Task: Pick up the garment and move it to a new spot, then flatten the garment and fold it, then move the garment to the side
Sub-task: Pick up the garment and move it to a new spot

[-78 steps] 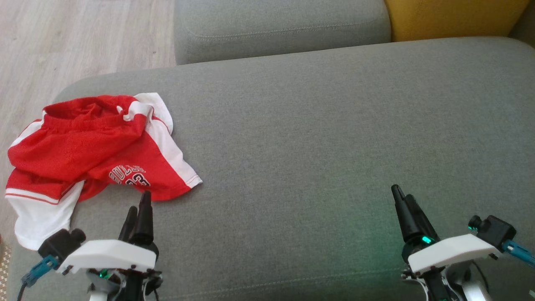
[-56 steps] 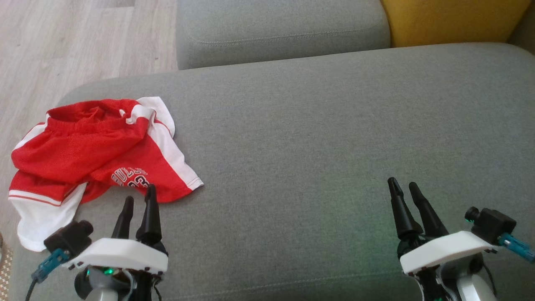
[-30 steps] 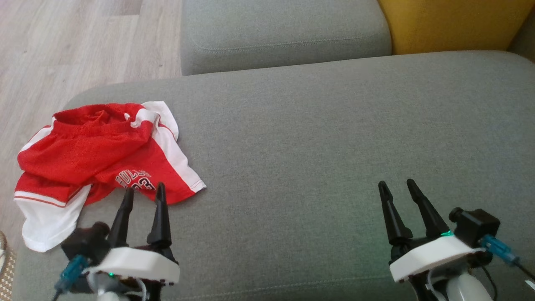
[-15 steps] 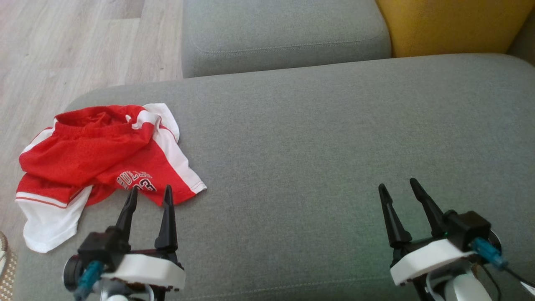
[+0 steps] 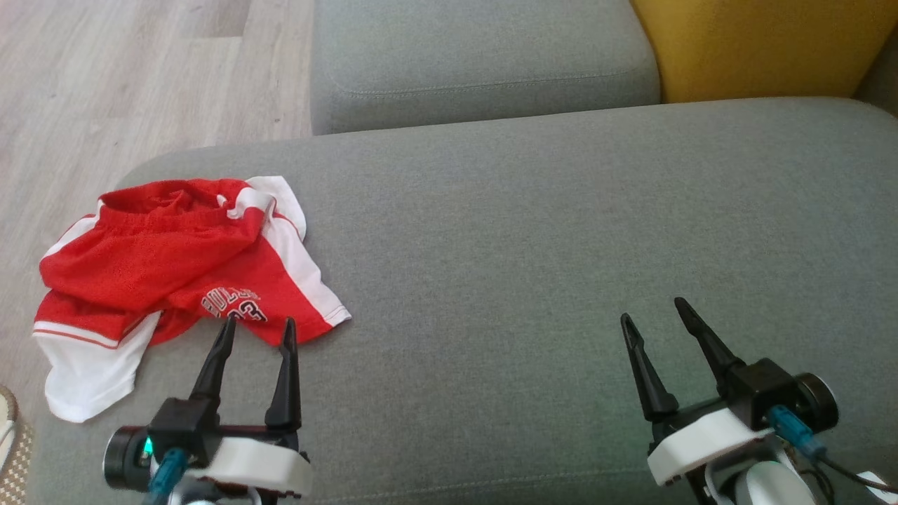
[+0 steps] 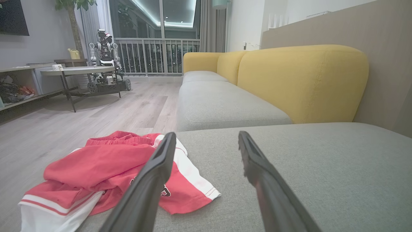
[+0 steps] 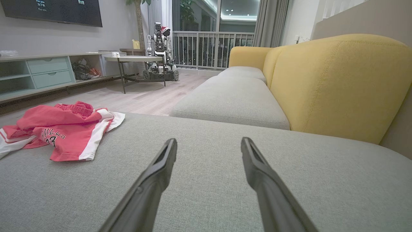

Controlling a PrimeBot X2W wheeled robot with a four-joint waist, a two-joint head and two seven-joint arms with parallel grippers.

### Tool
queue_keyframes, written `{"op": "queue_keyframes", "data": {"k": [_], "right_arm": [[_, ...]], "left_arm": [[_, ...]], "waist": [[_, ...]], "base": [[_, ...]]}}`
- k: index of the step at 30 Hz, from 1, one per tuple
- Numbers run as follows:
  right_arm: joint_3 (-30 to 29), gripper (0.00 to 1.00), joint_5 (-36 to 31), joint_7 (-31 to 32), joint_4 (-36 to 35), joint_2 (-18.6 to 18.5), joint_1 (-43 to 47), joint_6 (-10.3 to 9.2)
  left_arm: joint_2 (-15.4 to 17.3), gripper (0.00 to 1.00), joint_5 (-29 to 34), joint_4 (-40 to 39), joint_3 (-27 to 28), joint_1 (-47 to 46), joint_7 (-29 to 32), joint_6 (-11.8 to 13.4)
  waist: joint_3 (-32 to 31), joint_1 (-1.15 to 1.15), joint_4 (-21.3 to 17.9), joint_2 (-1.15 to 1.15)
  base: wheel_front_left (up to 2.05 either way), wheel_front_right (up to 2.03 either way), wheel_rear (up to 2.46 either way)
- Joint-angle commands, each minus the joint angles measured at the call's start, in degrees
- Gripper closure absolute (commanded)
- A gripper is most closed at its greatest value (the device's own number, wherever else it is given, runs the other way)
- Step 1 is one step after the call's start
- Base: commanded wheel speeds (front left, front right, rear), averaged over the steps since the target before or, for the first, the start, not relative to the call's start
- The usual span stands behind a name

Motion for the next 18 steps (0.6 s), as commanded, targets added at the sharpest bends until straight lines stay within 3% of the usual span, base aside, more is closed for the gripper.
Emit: {"op": "queue_keyframes", "data": {"k": [1,12,18], "right_arm": [[1.31,0.0,-0.29,-0.67,-2.06,-0.73,-1.88,-0.01],[1.36,0.0,0.15,-0.67,-2.02,-0.73,-1.32,-0.01],[1.8,0.0,0.46,-0.67,-2.01,-0.73,-0.81,-0.01]], "left_arm": [[-0.23,0.0,-0.12,-1.45,2.08,-1.64,-0.71,-0.3],[-0.4,0.0,-1.69,0.85,3.59,-1.23,-0.71,-0.55],[-0.42,0.0,-2.43,1.13,3.73,-1.32,-0.71,-0.08]], "waist": [[0.01,0.0,0.17,0.0],[-0.23,0.0,2.85,0.0],[-0.42,0.0,6.3,0.0]], "base": [[0.0,0.0,0.0],[0.0,0.0,0.0],[0.0,0.0,0.0]]}}
